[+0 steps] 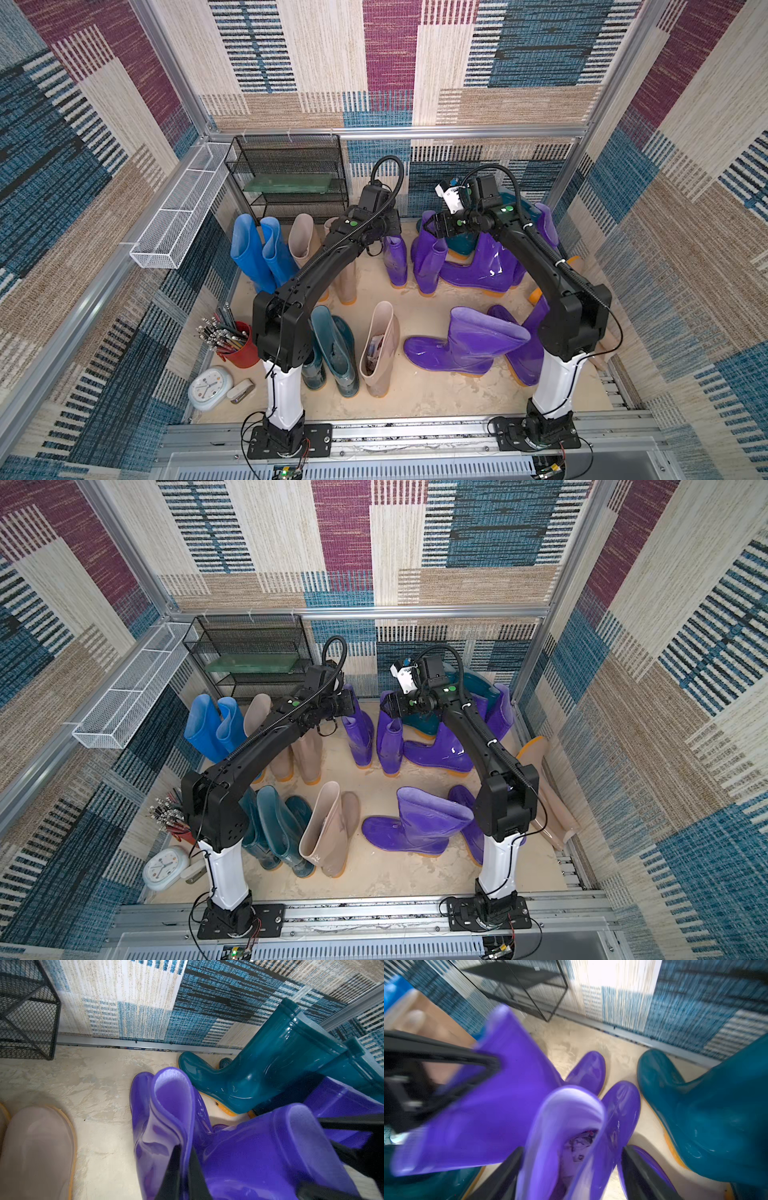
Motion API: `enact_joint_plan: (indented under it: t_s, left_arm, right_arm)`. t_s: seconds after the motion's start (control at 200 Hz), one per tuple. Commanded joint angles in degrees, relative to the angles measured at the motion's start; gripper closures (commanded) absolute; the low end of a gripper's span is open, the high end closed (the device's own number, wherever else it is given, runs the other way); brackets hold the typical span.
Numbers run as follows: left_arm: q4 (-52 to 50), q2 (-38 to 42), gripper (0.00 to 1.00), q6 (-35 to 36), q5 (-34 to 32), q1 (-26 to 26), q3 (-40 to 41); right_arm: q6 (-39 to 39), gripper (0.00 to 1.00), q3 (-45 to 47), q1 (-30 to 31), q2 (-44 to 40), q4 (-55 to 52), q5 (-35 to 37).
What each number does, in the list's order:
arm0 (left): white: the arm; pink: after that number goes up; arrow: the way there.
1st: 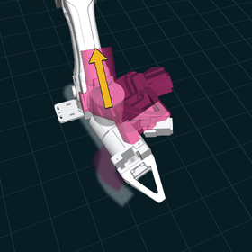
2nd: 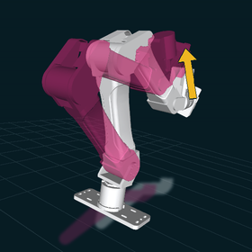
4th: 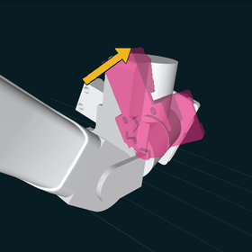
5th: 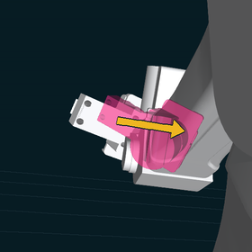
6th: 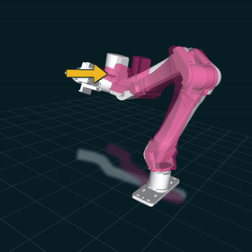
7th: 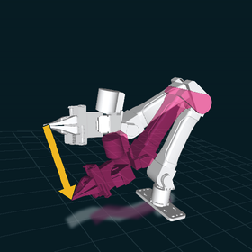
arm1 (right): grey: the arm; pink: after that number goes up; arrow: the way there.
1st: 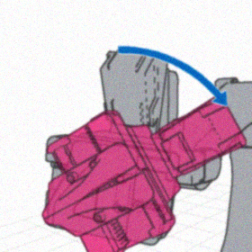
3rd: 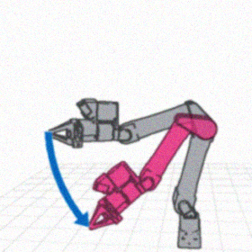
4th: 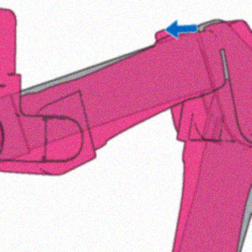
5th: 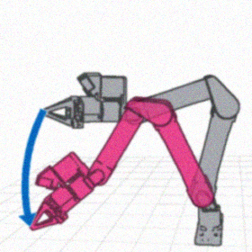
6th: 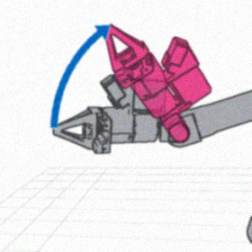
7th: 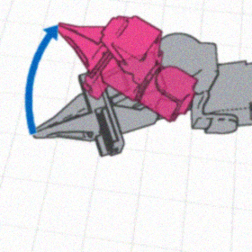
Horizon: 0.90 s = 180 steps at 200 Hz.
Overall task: Match and arrange rain boots in pairs
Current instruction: Place the rain boot at the center of the board, then adjust the rain boot at the center of the board.
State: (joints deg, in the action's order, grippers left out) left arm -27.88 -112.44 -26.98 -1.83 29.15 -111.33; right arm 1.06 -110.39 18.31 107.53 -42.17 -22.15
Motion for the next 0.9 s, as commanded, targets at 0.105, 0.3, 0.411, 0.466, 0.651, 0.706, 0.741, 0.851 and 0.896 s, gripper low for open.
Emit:
enact_joint_plan:
  t_s: [0.105, 0.3, 0.411, 0.466, 0.651, 0.706, 0.741, 0.851, 0.896]
  left_arm:
    - [-0.2, -3.2, 1.0, 2.8, 9.6, 0.5, -5.5]
    - [-1.3, -3.1, 1.0, 3.0, 11.7, 0.7, -5.1]
    - [-3.6, -2.7, 0.7, 4.2, 10.6, 0.5, -5.4]
    - [-4.4, -1.7, 0.58, 5.0, 9.5, 0.5, -5.2]
    - [-8.0, 3.2, 0.35, 8.4, 9.1, -0.2, -5.0]
    - [-9.0, 5.2, 0.34, 9.0, 9.8, -0.1, -4.1]
    - [-9.1, 6.9, 0.33, 9.2, 10.3, -0.2, -2.7]
    - [-7.2, 14.1, 0.33, 9.5, 12.2, -0.2, 4.6]
    - [-6.2, 17.3, 0.33, 9.6, 12.9, -0.2, 8.0]
  right_arm:
    - [-6.0, 0.19, 4.6, 1.6, -9.6, 3.2, 9.2]
    - [-4.5, 0.11, 19.9, 5.4, -24.8, 5.2, 15.7]
    - [-4.0, 0.0, 26.7, 8.2, -33.8, 4.2, 16.2]
    - [-4.2, 0.02, 29.2, 10.0, -37.8, 2.9, 14.8]
    - [-6.9, 0.04, 33.9, 19.2, -45.2, -5.3, 19.9]
    - [-7.3, 0.04, 35.3, 21.1, -45.5, -7.2, 19.8]
    - [-7.6, 0.04, 36.5, 22.6, -46.0, -7.7, 19.8]
    - [-9.0, 0.04, 37.9, 28.5, -46.0, -11.5, 27.2]
    - [-8.9, 0.03, 38.5, 29.7, -45.4, -13.0, 28.9]
